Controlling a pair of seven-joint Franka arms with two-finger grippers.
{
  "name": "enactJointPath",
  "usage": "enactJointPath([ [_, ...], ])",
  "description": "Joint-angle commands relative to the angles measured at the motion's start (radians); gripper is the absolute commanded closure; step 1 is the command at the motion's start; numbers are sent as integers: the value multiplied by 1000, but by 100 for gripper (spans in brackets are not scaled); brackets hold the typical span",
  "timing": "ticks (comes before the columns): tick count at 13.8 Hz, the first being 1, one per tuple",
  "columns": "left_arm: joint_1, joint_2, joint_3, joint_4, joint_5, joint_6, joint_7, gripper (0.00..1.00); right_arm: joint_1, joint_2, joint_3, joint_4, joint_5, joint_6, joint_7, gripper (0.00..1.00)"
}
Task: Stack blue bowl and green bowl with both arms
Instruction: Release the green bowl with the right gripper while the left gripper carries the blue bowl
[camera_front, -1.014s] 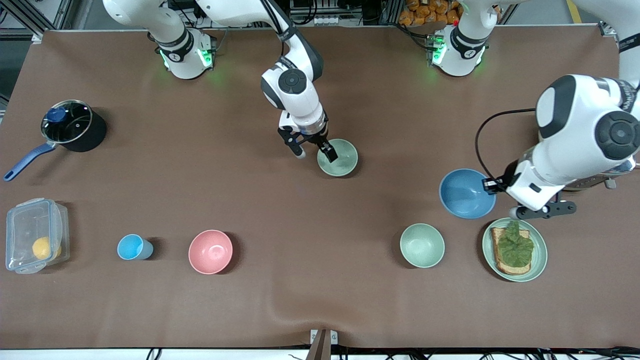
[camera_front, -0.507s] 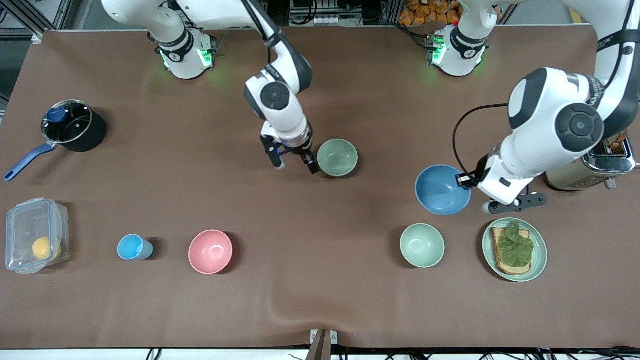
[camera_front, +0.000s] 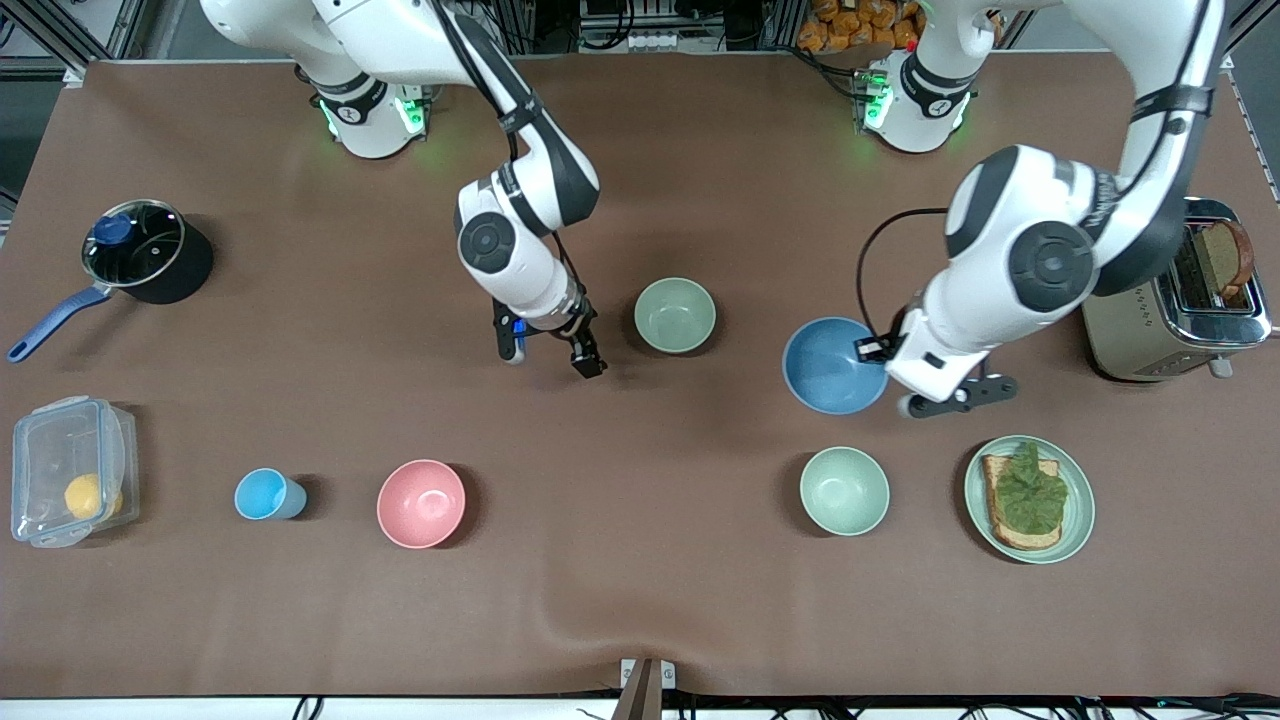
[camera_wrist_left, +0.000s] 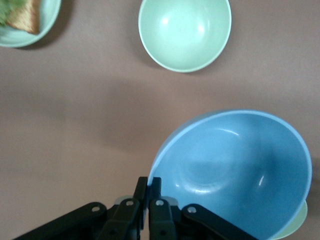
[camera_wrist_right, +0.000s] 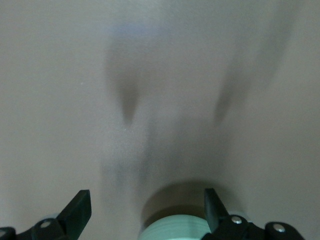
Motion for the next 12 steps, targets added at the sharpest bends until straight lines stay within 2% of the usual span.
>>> enactJointPath([
  [1,-38,-10,1,-44,-21,25,-62,100,-15,21,15,7,190,7,-120,0],
  [3,-78,-22,-3,-117,-21,98,-148,100,8,54,14,6,343,49,-213,0],
  [4,-94,-28,-25,-154,-21,140,-206,100,28,63,14,4,391,90,-216,0],
  [8,-106,-11,-124,-202,-21,246,-403,100,45,95,14,1,409,104,-216,0],
  [12,-169,24,-140,-231,-21,305,-506,100,45,107,15,1,410,135,-216,0],
])
